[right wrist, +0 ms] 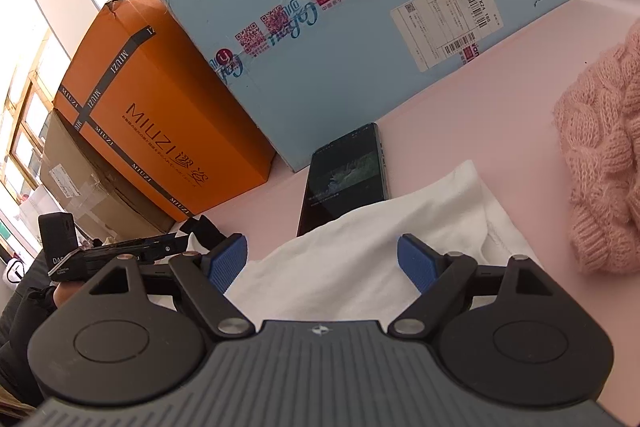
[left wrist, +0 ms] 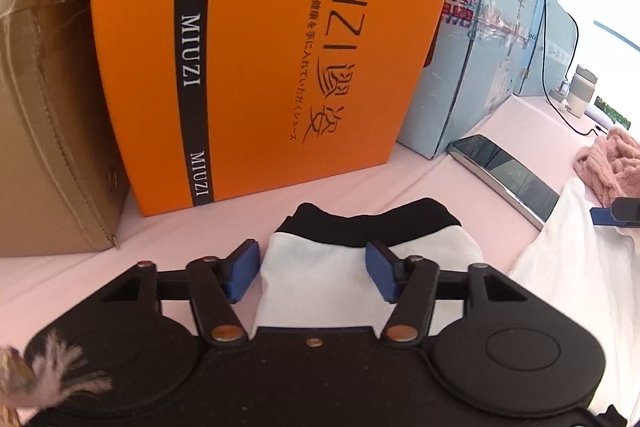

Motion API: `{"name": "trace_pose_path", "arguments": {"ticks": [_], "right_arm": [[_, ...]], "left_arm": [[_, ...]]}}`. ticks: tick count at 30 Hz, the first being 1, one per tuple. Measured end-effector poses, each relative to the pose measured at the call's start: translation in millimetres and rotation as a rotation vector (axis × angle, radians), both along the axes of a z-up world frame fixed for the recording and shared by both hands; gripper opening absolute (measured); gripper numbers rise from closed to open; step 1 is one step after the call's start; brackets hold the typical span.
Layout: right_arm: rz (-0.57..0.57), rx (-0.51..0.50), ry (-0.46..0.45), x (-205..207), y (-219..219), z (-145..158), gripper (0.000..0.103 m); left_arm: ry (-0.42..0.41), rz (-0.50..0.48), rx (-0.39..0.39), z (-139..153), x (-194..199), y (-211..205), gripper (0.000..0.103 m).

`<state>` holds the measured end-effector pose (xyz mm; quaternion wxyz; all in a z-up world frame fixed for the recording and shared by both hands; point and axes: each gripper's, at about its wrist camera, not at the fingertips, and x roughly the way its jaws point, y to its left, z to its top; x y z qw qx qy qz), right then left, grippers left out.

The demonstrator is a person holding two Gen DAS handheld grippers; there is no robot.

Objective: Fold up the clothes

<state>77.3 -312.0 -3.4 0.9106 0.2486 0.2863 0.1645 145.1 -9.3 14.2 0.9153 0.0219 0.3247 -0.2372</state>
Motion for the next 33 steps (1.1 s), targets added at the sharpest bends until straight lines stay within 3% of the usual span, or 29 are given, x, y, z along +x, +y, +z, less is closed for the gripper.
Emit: {"name": "trace_pose_path", "arguments": {"ticks": [2,4,7,14,21,27,33], "right_arm": [[0.001,0.001,-0.001,0,0,0,0.081],[0.001,0.001,-0.002,0,0,0,0.081],[0.002,0.003,-0.004,-1,0,-1,0.081],[-0.004,0.008,-0.009,-1,0,-2,0.081],[0.002,0.058,-0.037,-5,-4,1,0.081],[0.097,0.187,-0.043,-5,-8,0,0.081],[0.146,0.265,0.023,1,-4,-6,0.081]], "left_arm": [[-0.012,0.0,0.012,0,-1,0,0.042],[-0.025,0.003,0.021,1,-1,1,0.021],[-0.072,-0.007,0.048,6,-8,-2,0.011],[-0.232,-0.029,0.032,40,-54,-7,0.008],[-0.328,-0.072,-0.101,65,-122,2,0.008],[-0.354,-0.14,-0.216,66,-162,-2,0.008],[-0.386,-0.201,-0.352,71,-198,3,0.008]]}}
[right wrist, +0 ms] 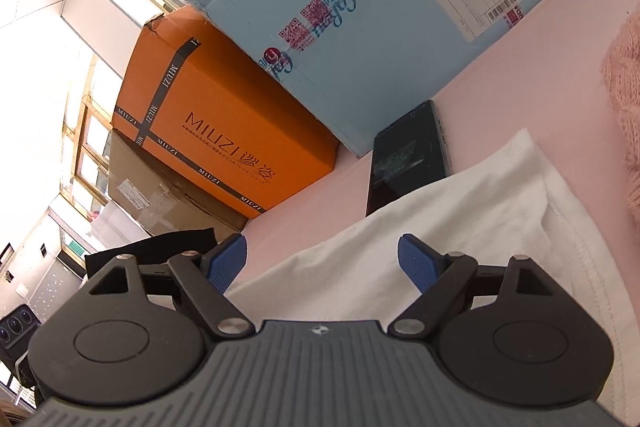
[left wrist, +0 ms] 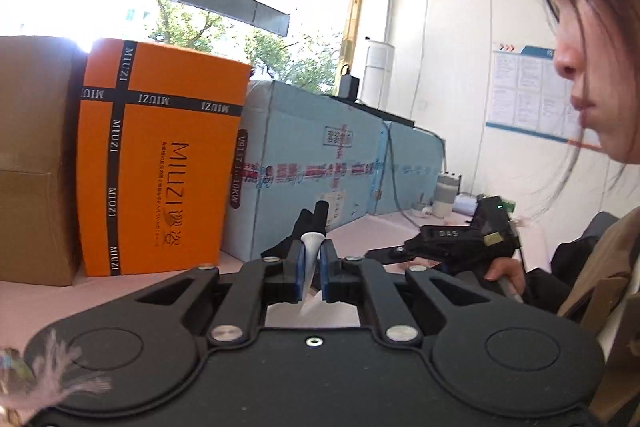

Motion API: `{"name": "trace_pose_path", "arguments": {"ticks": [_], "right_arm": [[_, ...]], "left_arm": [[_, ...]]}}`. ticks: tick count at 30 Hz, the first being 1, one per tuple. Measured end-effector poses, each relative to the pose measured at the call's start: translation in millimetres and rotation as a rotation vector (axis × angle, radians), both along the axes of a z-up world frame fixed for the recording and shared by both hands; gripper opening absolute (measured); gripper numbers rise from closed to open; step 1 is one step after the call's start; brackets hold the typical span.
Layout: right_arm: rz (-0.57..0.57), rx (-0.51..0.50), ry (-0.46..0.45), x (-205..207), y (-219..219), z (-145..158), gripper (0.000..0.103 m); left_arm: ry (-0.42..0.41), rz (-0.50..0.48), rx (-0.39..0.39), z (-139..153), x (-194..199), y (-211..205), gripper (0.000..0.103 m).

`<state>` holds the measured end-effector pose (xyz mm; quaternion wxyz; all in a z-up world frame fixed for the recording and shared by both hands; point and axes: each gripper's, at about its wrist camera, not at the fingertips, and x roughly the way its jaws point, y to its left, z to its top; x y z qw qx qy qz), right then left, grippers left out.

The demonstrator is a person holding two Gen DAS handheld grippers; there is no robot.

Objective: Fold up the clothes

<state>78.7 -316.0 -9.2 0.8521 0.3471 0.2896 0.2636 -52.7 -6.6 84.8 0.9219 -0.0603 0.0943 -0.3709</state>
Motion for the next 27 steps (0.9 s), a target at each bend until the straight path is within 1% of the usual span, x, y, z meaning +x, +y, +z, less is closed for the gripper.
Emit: {"name": "trace_pose_path", "arguments": {"ticks": [2,4,6,7,9,11,12,13,14,15,16,18,20,21,23,24,25,26,27], "right_arm": [[0.012,0.052,0.036,3,-2,-4,0.082],[-0.001,0.084,0.086,6,-3,-8,0.082],[-0.028,0.094,0.122,8,-4,-11,0.082],[-0.042,0.093,0.132,8,-4,-11,0.081],[-0.073,0.051,0.15,7,-2,-9,0.08],[-0.114,-0.007,0.178,6,0,-8,0.069],[-0.136,-0.034,0.195,6,0,-7,0.054],[-0.154,-0.064,0.206,6,1,-7,0.037],[-0.172,-0.094,0.215,6,1,-7,0.03],[-0.191,-0.117,0.216,4,1,-6,0.017],[-0.207,-0.13,0.205,0,0,-5,0.012],[-0.217,-0.153,0.148,-13,-1,2,0.01],[-0.228,-0.206,0.082,-29,1,17,0.009],[-0.232,-0.233,0.066,-35,2,21,0.01],[-0.24,-0.266,0.085,-40,2,20,0.012],[-0.253,-0.29,0.111,-40,1,17,0.017],[-0.269,-0.318,0.141,-40,-1,14,0.029],[-0.279,-0.315,0.148,-41,-4,12,0.031],[-0.286,-0.302,0.147,-43,-7,12,0.034]], "left_arm": [[-0.013,-0.055,-0.021,0,-11,-1,0.008],[-0.009,-0.097,-0.021,-1,-23,1,0.008],[0.001,-0.13,-0.019,-2,-33,3,0.008],[0.019,-0.14,-0.02,-5,-35,4,0.008],[0.049,-0.149,-0.025,-10,-39,5,0.008],[0.066,-0.132,-0.02,-15,-39,7,0.008],[0.072,-0.118,-0.017,-17,-39,9,0.008],[0.08,-0.105,-0.022,-20,-38,12,0.008],[0.084,-0.101,-0.036,-21,-39,17,0.008],[0.087,-0.096,-0.049,-22,-40,22,0.008],[0.083,-0.097,-0.056,-21,-41,24,0.008],[0.079,-0.112,-0.06,-20,-44,27,0.008],[0.095,-0.142,-0.044,-21,-45,26,0.009],[0.121,-0.157,-0.01,-25,-44,24,0.009],[0.186,-0.158,0.087,-36,-41,17,0.01],[0.219,-0.157,0.134,-43,-40,14,0.01],[0.252,-0.156,0.18,-49,-39,12,0.01],[0.273,-0.142,0.211,-55,-39,11,0.01],[0.274,-0.128,0.209,-56,-39,13,0.011]]}}
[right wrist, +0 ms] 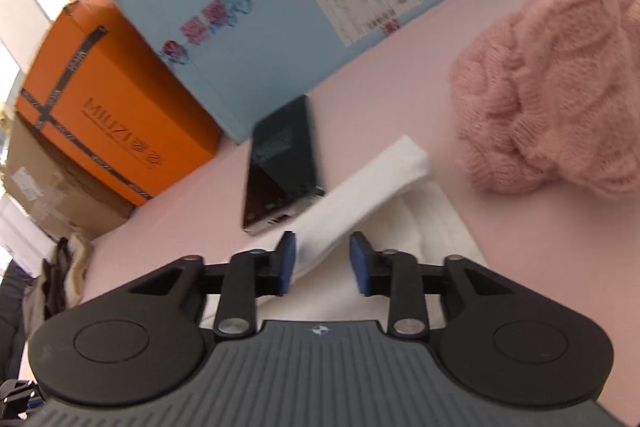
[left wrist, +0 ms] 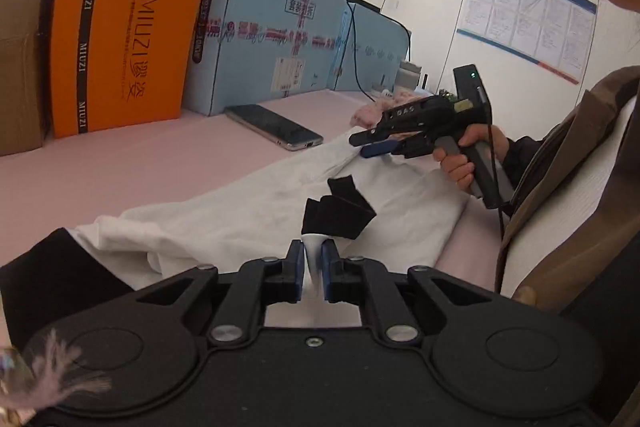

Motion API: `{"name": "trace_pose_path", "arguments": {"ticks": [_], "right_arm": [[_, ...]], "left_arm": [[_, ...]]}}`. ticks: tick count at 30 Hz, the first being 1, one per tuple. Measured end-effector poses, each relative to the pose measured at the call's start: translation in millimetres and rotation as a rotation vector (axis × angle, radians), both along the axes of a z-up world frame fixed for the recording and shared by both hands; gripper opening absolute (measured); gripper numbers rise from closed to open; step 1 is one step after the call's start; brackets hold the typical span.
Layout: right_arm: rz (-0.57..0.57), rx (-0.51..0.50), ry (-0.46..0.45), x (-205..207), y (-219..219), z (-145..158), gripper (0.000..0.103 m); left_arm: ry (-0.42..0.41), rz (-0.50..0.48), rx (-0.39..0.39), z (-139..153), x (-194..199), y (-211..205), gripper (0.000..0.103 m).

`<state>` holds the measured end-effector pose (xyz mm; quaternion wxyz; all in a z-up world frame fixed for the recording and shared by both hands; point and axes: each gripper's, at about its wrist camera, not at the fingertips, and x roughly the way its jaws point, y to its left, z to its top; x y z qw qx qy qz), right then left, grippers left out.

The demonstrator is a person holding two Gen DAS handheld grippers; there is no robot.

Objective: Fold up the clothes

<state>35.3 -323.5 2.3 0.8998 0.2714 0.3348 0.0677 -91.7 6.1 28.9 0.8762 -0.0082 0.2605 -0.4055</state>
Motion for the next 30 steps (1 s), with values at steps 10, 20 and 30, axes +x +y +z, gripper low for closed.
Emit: {"name": "trace_pose_path", "arguments": {"ticks": [10,20,30], "right_arm": [[-0.138,-0.035,-0.039,1,-18,5,0.061],[-0.223,-0.13,-0.012,13,-16,1,0.012],[-0.167,-0.355,-0.027,12,4,0,0.019]], "left_arm": [[-0.055,0.184,-0.225,12,-1,45,0.086],[0.014,0.672,0.24,-18,62,35,0.09],[0.03,0.687,0.298,-24,75,32,0.102]]}}
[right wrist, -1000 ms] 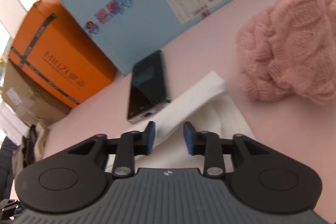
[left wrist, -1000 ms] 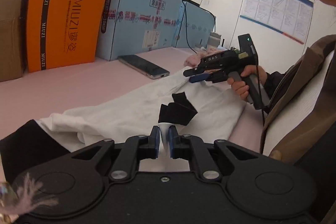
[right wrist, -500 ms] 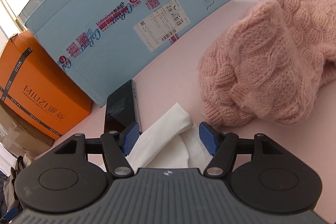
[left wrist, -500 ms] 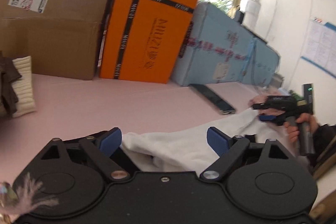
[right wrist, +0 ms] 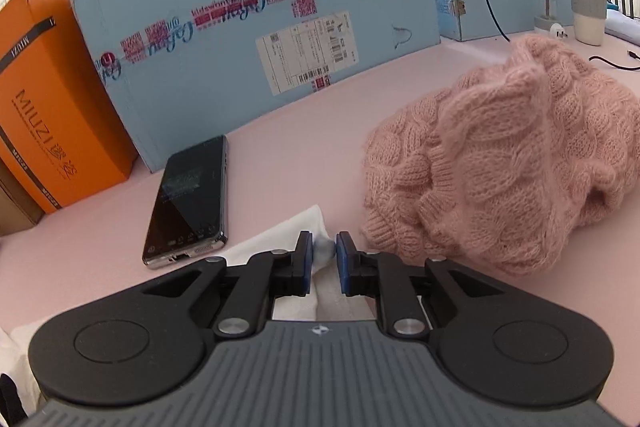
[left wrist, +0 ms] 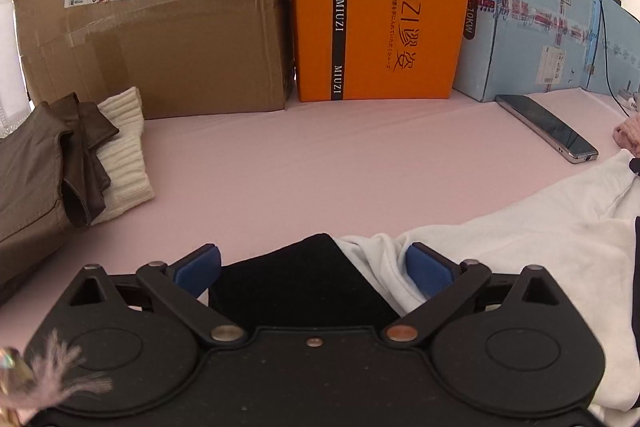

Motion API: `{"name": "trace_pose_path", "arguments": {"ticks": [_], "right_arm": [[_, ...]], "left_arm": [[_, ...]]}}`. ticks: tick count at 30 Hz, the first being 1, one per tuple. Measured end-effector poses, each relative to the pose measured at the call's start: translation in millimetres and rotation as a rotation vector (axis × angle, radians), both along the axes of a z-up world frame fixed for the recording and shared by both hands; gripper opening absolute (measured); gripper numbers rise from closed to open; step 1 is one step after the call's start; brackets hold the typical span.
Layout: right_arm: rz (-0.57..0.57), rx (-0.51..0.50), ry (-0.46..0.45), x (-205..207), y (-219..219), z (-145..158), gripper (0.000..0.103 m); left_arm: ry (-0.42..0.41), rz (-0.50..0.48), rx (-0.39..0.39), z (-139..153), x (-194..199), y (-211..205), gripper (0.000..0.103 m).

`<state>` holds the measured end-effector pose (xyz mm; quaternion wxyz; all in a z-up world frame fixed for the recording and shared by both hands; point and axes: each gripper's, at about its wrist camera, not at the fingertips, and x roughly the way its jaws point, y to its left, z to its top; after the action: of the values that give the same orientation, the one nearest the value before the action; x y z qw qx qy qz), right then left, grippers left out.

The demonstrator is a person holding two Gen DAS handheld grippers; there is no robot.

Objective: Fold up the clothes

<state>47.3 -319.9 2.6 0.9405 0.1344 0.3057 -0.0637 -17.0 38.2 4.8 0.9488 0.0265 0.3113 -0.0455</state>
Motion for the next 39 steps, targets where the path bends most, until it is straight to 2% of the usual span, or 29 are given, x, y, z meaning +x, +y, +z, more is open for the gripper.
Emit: {"name": "trace_pose_path", "arguments": {"ticks": [2,3,4,6,9,12,16,19,25,27,31,33,35,37,39], "right_arm": [[-0.009,-0.021,-0.007,-2,1,-1,0.032],[-0.007,-0.016,-0.016,-4,0,1,0.044],[-0.006,-0.01,-0.026,-6,-1,2,0.051],[0.008,0.012,-0.058,-15,-5,6,0.057],[0.027,0.079,-0.103,-27,-16,11,0.062],[0.057,0.242,-0.113,-36,-34,10,0.064],[0.054,0.424,-0.095,-45,-54,4,0.067],[0.079,0.5,-0.079,-47,-60,-1,0.068],[0.129,0.47,-0.055,-29,-66,-4,0.069],[0.151,0.459,-0.045,-21,-68,-5,0.069],[0.208,0.444,-0.033,-7,-77,-9,0.069],[0.277,0.432,-0.041,-1,-82,-10,0.074],[0.369,0.387,-0.046,4,-84,-10,0.079],[0.445,0.339,-0.042,9,-84,-8,0.082],[0.494,0.316,-0.039,15,-84,-8,0.082]], "left_arm": [[-0.022,-0.002,-0.008,4,-4,0,0.101],[-0.039,-0.004,-0.013,7,-7,0,0.101],[-0.065,-0.006,-0.025,13,-10,-1,0.101],[-0.115,-0.022,-0.05,24,-17,-4,0.101],[-0.18,-0.109,-0.054,39,-28,-22,0.102],[-0.195,-0.241,-0.044,45,-32,-50,0.103],[-0.166,-0.381,-0.005,44,-36,-87,0.103],[-0.13,-0.456,0.017,40,-35,-113,0.103],[-0.021,-0.413,0.063,14,-21,-140,0.103],[-0.034,-0.406,0.1,7,-23,-145,0.103],[-0.102,-0.384,0.114,18,-34,-145,0.103],[-0.197,-0.44,0.073,34,-47,-148,0.103],[-0.267,-0.535,0.027,45,-62,-159,0.103],[-0.274,-0.636,0.008,46,-71,-179,0.103],[-0.238,-0.755,0.021,38,-79,-209,0.103]]}}
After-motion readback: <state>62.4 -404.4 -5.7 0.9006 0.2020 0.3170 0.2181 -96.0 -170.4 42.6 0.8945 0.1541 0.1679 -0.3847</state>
